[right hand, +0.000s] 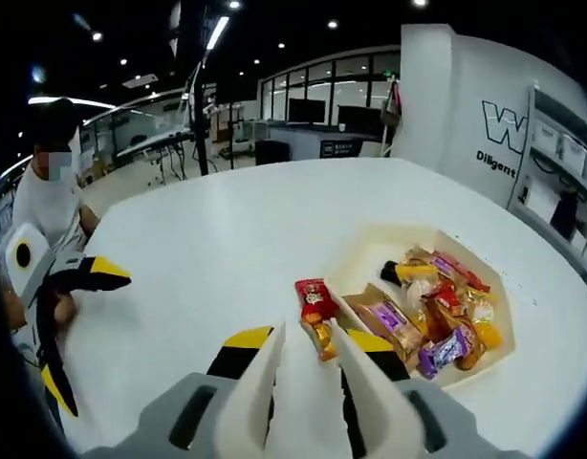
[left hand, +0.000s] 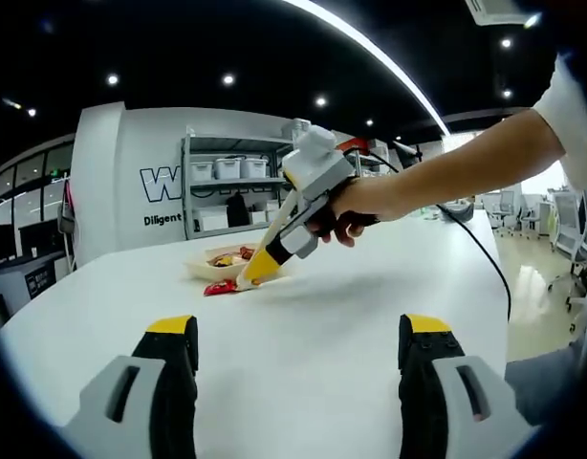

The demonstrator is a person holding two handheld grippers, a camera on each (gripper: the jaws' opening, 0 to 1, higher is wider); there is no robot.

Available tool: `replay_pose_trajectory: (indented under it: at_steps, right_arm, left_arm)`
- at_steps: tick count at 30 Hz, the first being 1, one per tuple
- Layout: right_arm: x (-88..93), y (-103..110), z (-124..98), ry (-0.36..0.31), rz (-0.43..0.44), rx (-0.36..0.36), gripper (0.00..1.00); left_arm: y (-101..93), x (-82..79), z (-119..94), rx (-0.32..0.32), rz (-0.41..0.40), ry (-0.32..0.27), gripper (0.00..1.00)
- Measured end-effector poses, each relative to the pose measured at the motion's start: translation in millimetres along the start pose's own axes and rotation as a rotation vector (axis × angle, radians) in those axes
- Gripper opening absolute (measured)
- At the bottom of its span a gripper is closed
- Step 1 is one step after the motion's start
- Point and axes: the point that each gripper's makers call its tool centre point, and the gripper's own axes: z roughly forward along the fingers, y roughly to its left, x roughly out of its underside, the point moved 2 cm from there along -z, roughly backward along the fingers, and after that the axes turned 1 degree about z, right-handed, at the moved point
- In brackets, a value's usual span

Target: Place the target food into the container with the food tongs after gripping and lifting it, then release it inside without dropping or visibly crushing the food.

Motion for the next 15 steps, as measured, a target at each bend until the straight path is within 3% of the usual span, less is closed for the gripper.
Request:
replay_pose_trajectory:
  at_steps: [3, 8, 15]
  right_arm:
    - [-2.5, -12, 8, -0.007, 0.018, 0.012, 0.21]
    - [-2.0, 1, 1, 0.013, 0.138, -0.028, 0.19]
    - [7.6, 18, -19, 0.064, 0.156, -0.063, 0.20]
  left_arm:
    - [2.6, 1.5, 1, -0.001, 0.000, 0.001, 0.85]
    - [3.2, 2.1, 1, 0.001, -0.003, 0.002, 0.85]
    - [0.4, 1.1, 0, 0.003, -0.001, 0.002, 0.85]
